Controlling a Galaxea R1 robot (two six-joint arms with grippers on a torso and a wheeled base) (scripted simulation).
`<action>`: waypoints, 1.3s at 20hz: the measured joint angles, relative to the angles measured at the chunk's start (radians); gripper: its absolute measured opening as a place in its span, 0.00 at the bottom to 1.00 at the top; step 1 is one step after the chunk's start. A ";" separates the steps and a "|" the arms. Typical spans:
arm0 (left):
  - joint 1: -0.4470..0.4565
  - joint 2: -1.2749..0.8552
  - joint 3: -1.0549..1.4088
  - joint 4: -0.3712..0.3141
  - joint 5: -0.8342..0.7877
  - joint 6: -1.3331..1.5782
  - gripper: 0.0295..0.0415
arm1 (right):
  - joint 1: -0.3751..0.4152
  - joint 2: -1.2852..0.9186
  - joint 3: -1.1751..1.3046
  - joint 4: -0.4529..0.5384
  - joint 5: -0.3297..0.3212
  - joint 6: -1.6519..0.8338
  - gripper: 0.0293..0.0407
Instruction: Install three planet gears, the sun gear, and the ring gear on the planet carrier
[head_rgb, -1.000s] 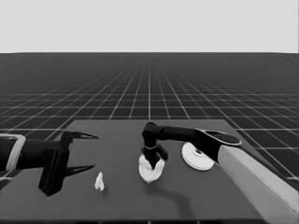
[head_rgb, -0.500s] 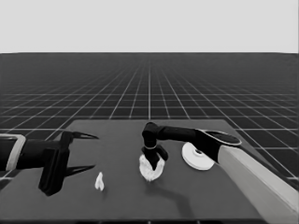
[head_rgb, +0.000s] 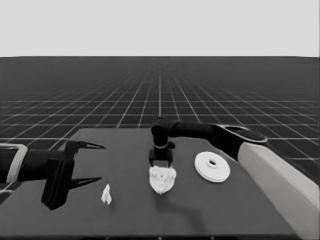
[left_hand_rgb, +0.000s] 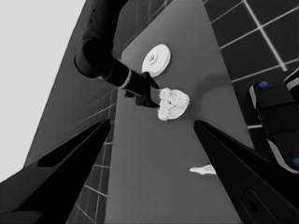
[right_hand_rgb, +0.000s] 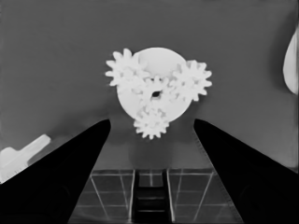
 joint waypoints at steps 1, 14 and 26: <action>0.000 0.000 0.000 0.000 0.000 0.000 0.75 | -0.124 -0.276 0.458 -0.219 0.147 -0.411 0.98; 0.000 0.000 0.000 0.000 0.000 0.000 0.75 | 0.063 -0.711 0.233 0.075 0.085 -0.622 0.82; 0.000 0.000 0.000 0.000 0.000 0.000 0.75 | -0.116 -0.485 -0.248 -0.006 0.184 -0.727 0.81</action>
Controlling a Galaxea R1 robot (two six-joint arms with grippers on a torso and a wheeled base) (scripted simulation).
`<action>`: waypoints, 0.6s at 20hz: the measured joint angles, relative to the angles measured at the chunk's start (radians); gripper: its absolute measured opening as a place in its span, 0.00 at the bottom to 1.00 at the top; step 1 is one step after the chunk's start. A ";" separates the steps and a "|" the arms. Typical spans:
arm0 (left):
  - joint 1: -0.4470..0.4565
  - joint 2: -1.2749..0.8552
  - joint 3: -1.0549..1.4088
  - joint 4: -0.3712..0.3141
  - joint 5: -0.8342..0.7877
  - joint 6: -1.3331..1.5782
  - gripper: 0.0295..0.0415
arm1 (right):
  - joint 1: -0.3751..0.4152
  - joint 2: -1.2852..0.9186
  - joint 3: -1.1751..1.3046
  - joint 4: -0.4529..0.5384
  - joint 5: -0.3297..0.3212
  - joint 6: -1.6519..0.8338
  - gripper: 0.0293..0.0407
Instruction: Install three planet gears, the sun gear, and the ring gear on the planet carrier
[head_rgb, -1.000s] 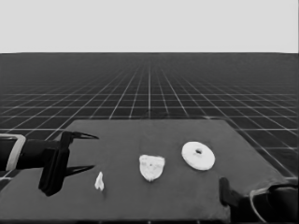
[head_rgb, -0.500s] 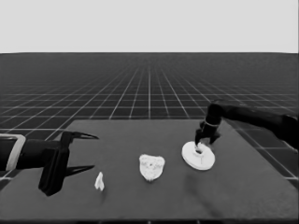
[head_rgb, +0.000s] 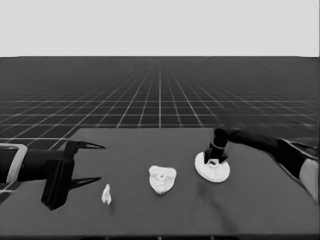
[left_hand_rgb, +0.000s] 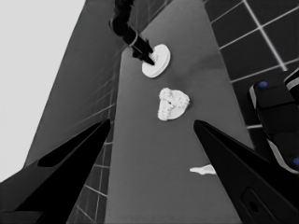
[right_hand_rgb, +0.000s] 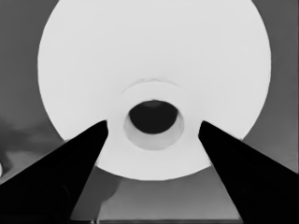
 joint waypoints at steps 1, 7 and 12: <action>0.000 0.000 0.000 0.000 0.000 0.000 0.75 | -0.002 0.002 -0.004 -0.001 0.003 -0.002 0.81; 0.000 0.000 0.000 0.000 0.000 0.000 0.75 | -0.004 0.005 -0.010 -0.003 0.006 -0.004 0.49; 0.000 0.000 0.000 0.000 0.000 0.000 0.75 | -0.004 0.005 -0.010 -0.003 0.006 -0.004 0.49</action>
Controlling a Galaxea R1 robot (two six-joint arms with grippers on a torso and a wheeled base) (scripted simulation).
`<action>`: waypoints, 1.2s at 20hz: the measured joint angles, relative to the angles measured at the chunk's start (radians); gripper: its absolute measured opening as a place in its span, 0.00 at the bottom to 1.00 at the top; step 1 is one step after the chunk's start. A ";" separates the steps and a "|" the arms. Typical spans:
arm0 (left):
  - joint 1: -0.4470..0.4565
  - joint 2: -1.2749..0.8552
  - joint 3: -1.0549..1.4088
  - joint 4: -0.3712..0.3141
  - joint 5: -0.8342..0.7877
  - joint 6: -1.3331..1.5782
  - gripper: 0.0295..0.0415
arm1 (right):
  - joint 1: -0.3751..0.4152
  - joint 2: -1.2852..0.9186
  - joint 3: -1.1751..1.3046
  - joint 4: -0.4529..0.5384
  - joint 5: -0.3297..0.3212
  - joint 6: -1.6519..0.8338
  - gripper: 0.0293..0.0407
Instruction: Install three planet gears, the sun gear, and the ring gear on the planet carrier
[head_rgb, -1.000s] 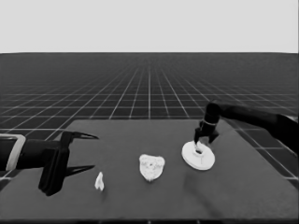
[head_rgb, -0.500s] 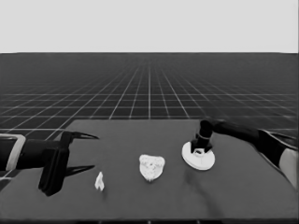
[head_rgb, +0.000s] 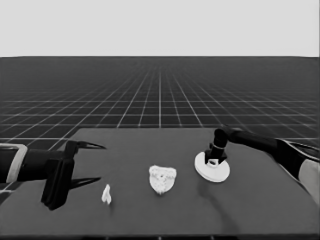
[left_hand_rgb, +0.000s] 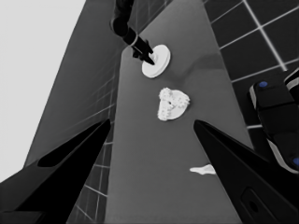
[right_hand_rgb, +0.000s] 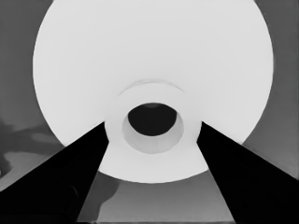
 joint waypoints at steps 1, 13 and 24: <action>0.000 0.000 0.000 0.000 0.000 0.000 0.75 | 0.000 0.000 0.000 0.000 0.000 0.000 0.49; 0.000 0.000 0.000 0.000 0.000 0.000 0.75 | 0.156 -0.032 0.385 0.052 -0.157 0.431 0.49; 0.000 0.000 0.000 0.000 0.000 0.000 0.75 | 0.060 0.471 0.221 -0.046 -0.168 0.682 0.50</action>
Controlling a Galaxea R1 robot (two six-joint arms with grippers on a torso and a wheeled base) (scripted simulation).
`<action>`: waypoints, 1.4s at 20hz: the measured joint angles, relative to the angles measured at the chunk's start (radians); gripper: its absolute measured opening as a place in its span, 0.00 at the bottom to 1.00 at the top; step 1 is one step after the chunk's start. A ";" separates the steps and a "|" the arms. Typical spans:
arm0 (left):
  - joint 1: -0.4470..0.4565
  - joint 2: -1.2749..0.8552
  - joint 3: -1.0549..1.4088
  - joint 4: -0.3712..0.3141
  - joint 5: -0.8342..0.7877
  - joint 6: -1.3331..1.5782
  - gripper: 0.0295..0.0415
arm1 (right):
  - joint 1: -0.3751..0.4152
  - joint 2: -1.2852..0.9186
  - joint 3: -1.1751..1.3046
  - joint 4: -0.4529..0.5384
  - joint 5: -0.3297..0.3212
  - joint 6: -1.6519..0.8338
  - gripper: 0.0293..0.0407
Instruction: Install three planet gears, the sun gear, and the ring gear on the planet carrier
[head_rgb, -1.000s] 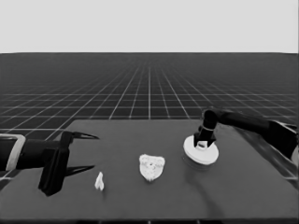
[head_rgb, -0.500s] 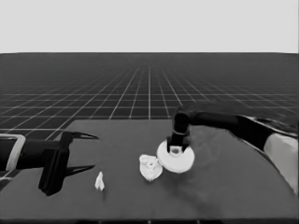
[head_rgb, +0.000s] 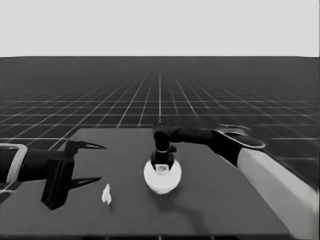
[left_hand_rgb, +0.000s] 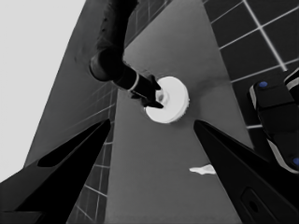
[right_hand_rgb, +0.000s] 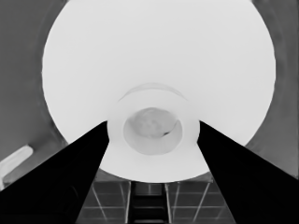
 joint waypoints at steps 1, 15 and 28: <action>0.000 0.000 0.000 0.000 0.000 0.000 0.75 | -0.015 0.003 -0.010 -0.013 0.005 -0.005 0.50; 0.000 0.000 0.000 0.000 0.000 0.000 0.75 | -0.045 0.007 -0.025 -0.029 0.013 0.036 0.49; 0.000 0.000 0.000 0.000 0.000 0.000 0.75 | -0.047 0.006 -0.025 -0.029 0.013 0.149 0.49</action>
